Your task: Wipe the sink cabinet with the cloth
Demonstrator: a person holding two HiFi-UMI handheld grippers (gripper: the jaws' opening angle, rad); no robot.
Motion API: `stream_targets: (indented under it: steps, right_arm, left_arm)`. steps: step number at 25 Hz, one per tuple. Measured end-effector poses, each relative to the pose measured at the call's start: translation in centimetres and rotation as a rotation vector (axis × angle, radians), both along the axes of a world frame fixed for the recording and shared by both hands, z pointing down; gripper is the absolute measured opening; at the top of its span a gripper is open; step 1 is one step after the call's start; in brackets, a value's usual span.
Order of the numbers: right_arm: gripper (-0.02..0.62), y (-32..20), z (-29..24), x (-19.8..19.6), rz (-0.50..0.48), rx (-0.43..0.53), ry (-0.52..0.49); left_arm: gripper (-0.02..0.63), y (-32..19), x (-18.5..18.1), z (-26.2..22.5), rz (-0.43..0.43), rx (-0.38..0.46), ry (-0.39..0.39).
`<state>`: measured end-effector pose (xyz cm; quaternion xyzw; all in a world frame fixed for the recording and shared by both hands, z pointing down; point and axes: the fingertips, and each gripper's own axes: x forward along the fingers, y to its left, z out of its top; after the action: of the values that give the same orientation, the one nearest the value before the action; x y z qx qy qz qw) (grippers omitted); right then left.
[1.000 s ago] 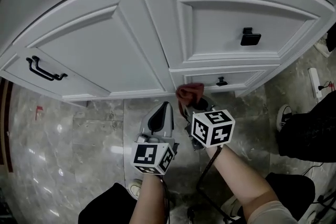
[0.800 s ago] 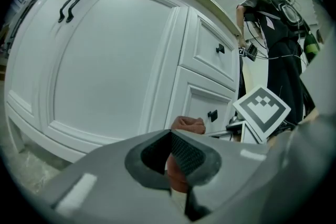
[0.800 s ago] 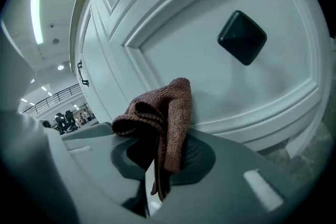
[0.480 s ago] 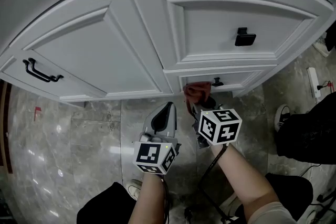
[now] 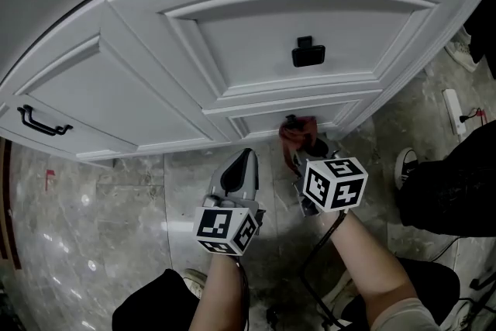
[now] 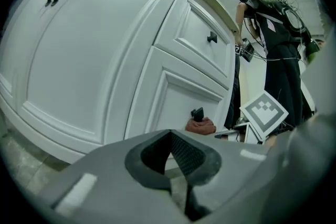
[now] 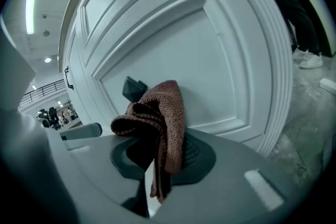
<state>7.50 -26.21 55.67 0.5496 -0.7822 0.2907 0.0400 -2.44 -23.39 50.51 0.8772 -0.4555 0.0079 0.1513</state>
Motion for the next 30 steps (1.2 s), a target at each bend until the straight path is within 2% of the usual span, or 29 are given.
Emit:
stream_targets:
  steps: [4,10,18,21,24,30]
  right_arm:
    - [0.086,0.3,0.0,2.8,0.036,0.002,0.009]
    - [0.084,1.0,-0.2,8.6,0.162,-0.008,0.023]
    - [0.08,2.2,-0.6,11.8,0.227,-0.014,0.054]
    - [0.08,2.6,-1.6,11.9,0.228,0.014,0.075]
    - [0.08,3.1,-3.5,11.0,0.193,0.067,0.138]
    - [0.08,5.2,-9.0,7.8,0.135,0.188,0.204]
  left_arm:
    - [0.0,0.1,2.3,0.3,0.023,-0.004,0.002]
    - [0.0,0.5,4.8,0.7,0.049,0.003,-0.031]
    - [0.0,1.7,7.1,0.1,0.086,0.017,-0.051]
    - [0.0,1.8,7.0,-0.7,0.082,0.026,-0.044]
    - [0.0,2.1,6.6,-2.3,0.081,0.048,-0.038]
    - [0.0,3.8,4.8,-8.2,0.053,0.125,-0.03]
